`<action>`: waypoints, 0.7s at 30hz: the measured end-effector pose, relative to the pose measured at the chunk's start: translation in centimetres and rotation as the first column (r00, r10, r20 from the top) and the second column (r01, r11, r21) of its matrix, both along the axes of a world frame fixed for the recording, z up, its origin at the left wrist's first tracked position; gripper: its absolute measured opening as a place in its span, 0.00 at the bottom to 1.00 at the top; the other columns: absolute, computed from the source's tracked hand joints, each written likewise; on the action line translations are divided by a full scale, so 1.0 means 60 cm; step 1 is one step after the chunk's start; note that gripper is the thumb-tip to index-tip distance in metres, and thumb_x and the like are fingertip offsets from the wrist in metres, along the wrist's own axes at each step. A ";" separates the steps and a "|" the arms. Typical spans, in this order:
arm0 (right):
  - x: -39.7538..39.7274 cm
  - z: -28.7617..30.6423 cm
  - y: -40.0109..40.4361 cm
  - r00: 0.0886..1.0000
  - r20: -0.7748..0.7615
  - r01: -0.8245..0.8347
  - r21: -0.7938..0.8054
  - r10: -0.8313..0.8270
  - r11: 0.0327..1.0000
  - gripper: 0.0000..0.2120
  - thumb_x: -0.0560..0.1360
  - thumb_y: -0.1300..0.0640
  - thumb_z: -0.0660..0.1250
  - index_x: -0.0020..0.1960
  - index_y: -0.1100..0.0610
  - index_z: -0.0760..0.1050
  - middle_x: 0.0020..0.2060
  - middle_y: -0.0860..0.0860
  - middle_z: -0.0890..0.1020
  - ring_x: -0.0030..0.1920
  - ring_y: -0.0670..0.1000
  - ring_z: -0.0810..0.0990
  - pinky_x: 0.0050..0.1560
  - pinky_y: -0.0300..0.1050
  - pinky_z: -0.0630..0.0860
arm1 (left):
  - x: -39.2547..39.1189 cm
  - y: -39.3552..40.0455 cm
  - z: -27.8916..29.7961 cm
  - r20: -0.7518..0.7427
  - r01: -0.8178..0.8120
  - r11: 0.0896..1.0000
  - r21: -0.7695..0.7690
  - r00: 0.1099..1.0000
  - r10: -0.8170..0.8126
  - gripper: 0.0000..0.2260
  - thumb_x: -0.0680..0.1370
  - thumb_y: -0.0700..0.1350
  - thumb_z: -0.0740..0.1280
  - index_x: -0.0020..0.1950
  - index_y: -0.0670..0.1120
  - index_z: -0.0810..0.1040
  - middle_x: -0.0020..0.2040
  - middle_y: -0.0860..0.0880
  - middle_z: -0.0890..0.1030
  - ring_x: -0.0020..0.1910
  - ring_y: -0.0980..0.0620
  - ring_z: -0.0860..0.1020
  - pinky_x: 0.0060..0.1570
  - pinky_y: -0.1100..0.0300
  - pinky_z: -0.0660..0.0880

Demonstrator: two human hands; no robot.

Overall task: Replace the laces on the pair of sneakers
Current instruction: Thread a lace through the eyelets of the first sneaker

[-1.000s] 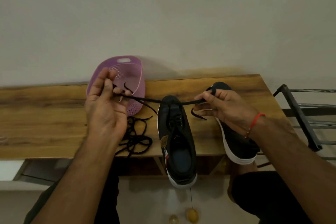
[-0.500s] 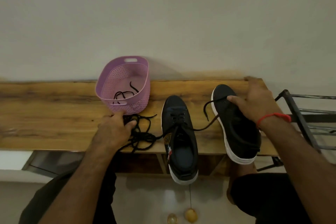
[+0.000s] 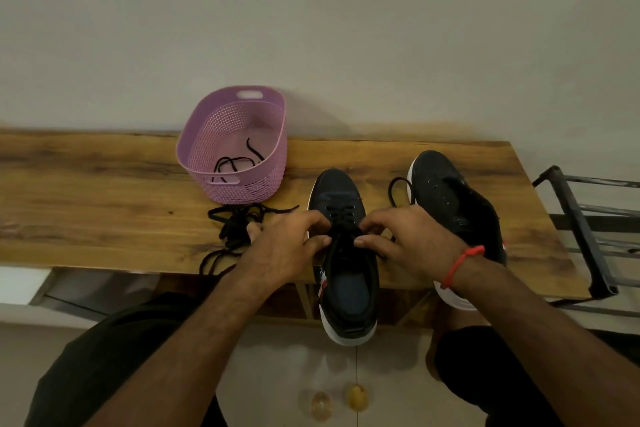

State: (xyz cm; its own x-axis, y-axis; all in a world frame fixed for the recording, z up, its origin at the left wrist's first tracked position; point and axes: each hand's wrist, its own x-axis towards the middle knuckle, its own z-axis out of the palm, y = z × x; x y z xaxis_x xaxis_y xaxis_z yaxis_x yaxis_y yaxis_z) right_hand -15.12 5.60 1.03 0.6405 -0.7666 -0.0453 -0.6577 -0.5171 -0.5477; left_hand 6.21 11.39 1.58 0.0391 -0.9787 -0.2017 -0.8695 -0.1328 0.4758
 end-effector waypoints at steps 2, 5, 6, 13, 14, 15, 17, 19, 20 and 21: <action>-0.003 0.000 -0.003 1.000 0.004 0.026 0.036 -0.026 0.999 0.06 0.79 0.48 0.67 0.52 0.47 0.79 0.43 0.40 0.79 0.45 0.37 0.76 0.41 0.27 0.70 | -0.001 -0.002 -0.001 -0.005 -0.007 1.000 -0.020 1.000 0.006 0.03 0.81 0.55 0.66 0.53 0.64 0.75 0.48 0.64 0.75 0.57 0.59 0.72 0.61 0.46 0.58; -0.011 -0.003 -0.006 0.999 -0.025 0.024 0.090 -0.021 0.996 0.02 0.79 0.52 0.68 0.49 0.49 0.79 0.43 0.41 0.79 0.46 0.40 0.77 0.46 0.33 0.74 | -0.001 -0.003 0.001 -0.013 -0.017 0.999 -0.047 1.000 0.017 0.04 0.81 0.55 0.67 0.47 0.64 0.74 0.44 0.64 0.75 0.54 0.60 0.72 0.57 0.49 0.57; -0.012 -0.003 -0.006 0.999 -0.031 0.011 0.083 -0.008 0.997 0.03 0.79 0.53 0.67 0.49 0.50 0.79 0.43 0.42 0.79 0.47 0.40 0.77 0.47 0.35 0.75 | -0.001 -0.003 0.002 -0.026 -0.024 0.998 -0.056 0.999 0.023 0.04 0.81 0.55 0.67 0.47 0.63 0.75 0.44 0.64 0.76 0.52 0.61 0.72 0.57 0.50 0.58; -0.011 0.018 -0.012 0.992 0.101 0.088 -0.130 -0.075 0.988 0.04 0.78 0.52 0.66 0.45 0.47 0.74 0.34 0.43 0.72 0.37 0.41 0.72 0.37 0.34 0.68 | 0.004 -0.008 0.009 -0.053 -0.034 0.989 -0.141 0.998 0.027 0.04 0.80 0.54 0.68 0.46 0.64 0.76 0.42 0.66 0.77 0.47 0.66 0.73 0.57 0.50 0.61; -0.012 0.018 -0.013 0.994 0.082 0.079 -0.116 -0.070 0.990 0.04 0.79 0.53 0.65 0.45 0.48 0.74 0.32 0.43 0.71 0.35 0.42 0.72 0.36 0.36 0.70 | 0.006 -0.007 0.010 -0.011 -0.032 0.991 -0.130 0.999 0.031 0.03 0.80 0.54 0.68 0.48 0.63 0.77 0.43 0.65 0.77 0.49 0.64 0.74 0.59 0.48 0.61; -0.016 0.017 -0.014 0.997 0.036 0.074 -0.083 -0.071 0.994 0.03 0.79 0.54 0.65 0.46 0.49 0.74 0.31 0.44 0.72 0.33 0.42 0.72 0.35 0.41 0.74 | 0.010 -0.005 0.010 0.051 -0.033 0.994 -0.104 0.998 0.038 0.02 0.81 0.54 0.67 0.49 0.62 0.77 0.45 0.64 0.78 0.51 0.61 0.74 0.61 0.47 0.62; -0.032 0.012 -0.019 0.992 -0.078 0.102 -0.022 -0.104 0.995 0.03 0.80 0.54 0.64 0.49 0.52 0.75 0.32 0.45 0.74 0.33 0.43 0.73 0.39 0.50 0.80 | 0.020 0.001 0.007 0.142 -0.061 0.998 -0.018 0.988 0.063 0.03 0.81 0.54 0.67 0.52 0.61 0.79 0.52 0.60 0.79 0.59 0.55 0.75 0.67 0.44 0.66; -0.047 0.008 -0.020 0.981 -0.140 0.134 0.004 -0.132 0.991 0.04 0.80 0.54 0.64 0.50 0.53 0.77 0.32 0.46 0.76 0.33 0.45 0.76 0.39 0.48 0.81 | 0.024 0.011 -0.001 0.150 -0.078 0.997 0.026 0.986 0.073 0.04 0.81 0.53 0.67 0.54 0.58 0.81 0.58 0.56 0.77 0.61 0.52 0.74 0.65 0.42 0.71; -0.050 0.007 -0.017 0.980 -0.151 0.136 0.012 -0.132 0.991 0.05 0.80 0.54 0.64 0.50 0.53 0.77 0.31 0.46 0.77 0.32 0.45 0.77 0.37 0.44 0.80 | 0.021 0.015 -0.003 0.152 -0.065 0.998 0.013 0.986 0.063 0.04 0.81 0.52 0.68 0.54 0.57 0.81 0.58 0.55 0.77 0.60 0.52 0.74 0.63 0.43 0.73; -0.051 0.006 -0.014 0.979 -0.159 0.138 0.028 -0.132 0.990 0.05 0.81 0.54 0.64 0.50 0.53 0.77 0.30 0.47 0.77 0.31 0.44 0.77 0.35 0.39 0.77 | 0.018 0.016 -0.005 0.126 -0.061 0.998 0.007 0.990 0.059 0.03 0.81 0.51 0.68 0.53 0.56 0.81 0.56 0.54 0.77 0.58 0.53 0.75 0.60 0.46 0.75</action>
